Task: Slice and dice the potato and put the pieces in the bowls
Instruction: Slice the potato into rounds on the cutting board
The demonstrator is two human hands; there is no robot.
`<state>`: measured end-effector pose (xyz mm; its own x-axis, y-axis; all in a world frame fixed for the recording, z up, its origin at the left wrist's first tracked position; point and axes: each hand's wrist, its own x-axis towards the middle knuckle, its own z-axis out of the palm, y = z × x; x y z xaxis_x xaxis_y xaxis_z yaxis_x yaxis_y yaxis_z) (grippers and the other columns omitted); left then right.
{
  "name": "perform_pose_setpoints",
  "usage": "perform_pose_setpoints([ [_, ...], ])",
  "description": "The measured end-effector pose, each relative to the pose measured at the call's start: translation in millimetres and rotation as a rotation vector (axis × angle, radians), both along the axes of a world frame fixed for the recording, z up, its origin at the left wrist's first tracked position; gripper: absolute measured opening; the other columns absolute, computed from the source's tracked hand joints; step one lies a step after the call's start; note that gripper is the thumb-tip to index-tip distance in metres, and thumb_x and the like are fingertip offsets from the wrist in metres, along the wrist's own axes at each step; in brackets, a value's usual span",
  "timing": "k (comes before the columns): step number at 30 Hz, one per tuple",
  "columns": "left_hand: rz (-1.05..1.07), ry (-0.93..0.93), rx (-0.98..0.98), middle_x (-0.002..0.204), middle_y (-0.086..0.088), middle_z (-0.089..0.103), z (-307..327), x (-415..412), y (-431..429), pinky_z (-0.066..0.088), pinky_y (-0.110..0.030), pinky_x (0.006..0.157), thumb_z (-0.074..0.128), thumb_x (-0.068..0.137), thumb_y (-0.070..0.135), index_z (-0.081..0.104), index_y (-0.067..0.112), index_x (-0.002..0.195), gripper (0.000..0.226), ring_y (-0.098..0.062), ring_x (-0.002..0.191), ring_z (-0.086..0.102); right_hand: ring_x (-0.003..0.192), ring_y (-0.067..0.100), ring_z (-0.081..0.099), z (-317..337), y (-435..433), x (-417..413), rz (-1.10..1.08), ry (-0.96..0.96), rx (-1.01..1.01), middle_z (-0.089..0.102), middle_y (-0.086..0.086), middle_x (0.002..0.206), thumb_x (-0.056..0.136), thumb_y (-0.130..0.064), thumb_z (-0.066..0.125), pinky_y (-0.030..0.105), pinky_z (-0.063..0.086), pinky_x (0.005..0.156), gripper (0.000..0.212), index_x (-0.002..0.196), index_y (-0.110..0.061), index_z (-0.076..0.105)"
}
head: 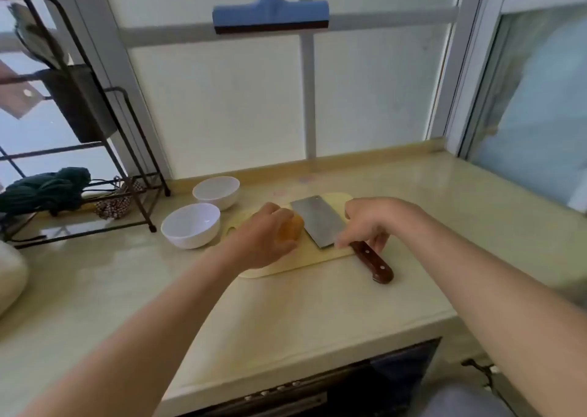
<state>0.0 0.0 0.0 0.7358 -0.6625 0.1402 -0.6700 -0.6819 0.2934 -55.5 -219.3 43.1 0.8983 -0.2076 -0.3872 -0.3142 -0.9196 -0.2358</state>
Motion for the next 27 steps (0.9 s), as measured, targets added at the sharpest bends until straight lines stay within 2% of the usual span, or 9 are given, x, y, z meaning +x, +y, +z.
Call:
perform_pose_setpoints([
  [2,-0.019,-0.011,0.009,0.123,0.010,0.044,-1,9,-4,0.047,-0.035,0.091,0.062,0.088,0.040,0.049,0.033,0.126,0.040,-0.015,0.105,0.052,0.095,0.029,0.077,-4,-4,4,-0.026,0.021,0.038,0.066,0.016,0.111,0.088,-0.033,0.079,0.042,0.066,0.081,0.064,0.137,-0.006,0.048],
  [4,-0.024,-0.012,-0.005,0.122,0.012,0.047,-7,18,-2,0.047,-0.034,0.089,0.062,0.089,0.035,0.050,0.032,0.125,0.038,-0.014,0.105,0.052,0.088,0.030,0.077,-9,-6,8,-0.035,0.013,0.043,0.068,0.018,0.109,0.087,-0.026,0.078,0.040,0.066,0.079,0.059,0.134,-0.005,0.051],
  [8,-0.050,-0.026,-0.048,0.119,0.017,0.048,-16,33,4,0.050,-0.038,0.087,0.062,0.087,0.037,0.046,0.034,0.127,0.043,-0.012,0.102,0.051,0.074,0.030,0.078,-21,-9,17,-0.011,0.038,-0.018,0.074,0.016,0.093,0.082,-0.019,0.073,0.038,0.065,0.070,0.024,0.099,-0.004,0.063],
  [11,-0.088,-0.022,-0.054,0.120,0.020,0.045,-21,42,7,0.052,-0.041,0.083,0.060,0.083,0.042,0.043,0.040,0.126,0.046,-0.010,0.101,0.050,0.078,0.031,0.079,-28,-14,24,-0.036,0.047,0.064,0.075,0.015,0.088,0.079,-0.014,0.074,0.039,0.065,0.070,0.021,0.094,-0.001,0.069],
  [14,-0.135,-0.004,-0.064,0.117,0.016,0.043,-20,48,-1,0.049,-0.034,0.084,0.062,0.081,0.037,0.048,0.037,0.126,0.048,-0.010,0.099,0.051,0.063,0.025,0.069,-26,-17,33,-0.092,-0.013,0.183,0.066,0.010,0.073,0.079,-0.012,0.074,0.030,0.055,0.053,0.013,0.086,-0.004,0.065],
  [18,-0.172,-0.024,-0.090,0.112,0.011,0.046,-14,58,-15,0.045,-0.025,0.083,0.061,0.074,0.034,0.055,0.031,0.121,0.047,-0.008,0.095,0.050,0.052,0.027,0.067,-17,-21,46,-0.142,-0.059,0.354,0.066,0.018,0.078,0.090,-0.004,0.059,0.024,0.051,0.045,0.017,0.105,0.002,0.060],
  [21,-0.188,-0.048,-0.096,0.108,0.010,0.045,-16,66,-24,0.044,-0.023,0.079,0.062,0.073,0.036,0.055,0.028,0.118,0.046,-0.008,0.093,0.048,0.047,0.023,0.065,-8,-19,52,-0.042,-0.063,0.440,0.068,0.019,0.075,0.094,0.001,0.053,0.028,0.055,0.045,0.014,0.108,-0.002,0.056],
  [23,-0.204,-0.087,-0.116,0.106,0.007,0.046,-20,70,-29,0.041,-0.020,0.075,0.060,0.073,0.038,0.055,0.023,0.117,0.047,-0.010,0.089,0.048,0.050,0.020,0.065,-4,-16,56,0.042,-0.076,0.494,0.069,0.019,0.087,0.095,0.003,0.052,0.030,0.056,0.047,0.018,0.109,-0.007,0.056],
  [27,-0.216,-0.137,-0.230,0.105,-0.004,0.048,-35,75,-31,0.047,-0.032,0.080,0.057,0.074,0.035,0.056,0.011,0.114,0.047,-0.019,0.091,0.050,0.052,0.024,0.067,-9,-13,60,0.124,-0.099,0.506,0.072,0.024,0.097,0.093,-0.001,0.050,0.030,0.055,0.047,0.017,0.103,-0.013,0.056],
])
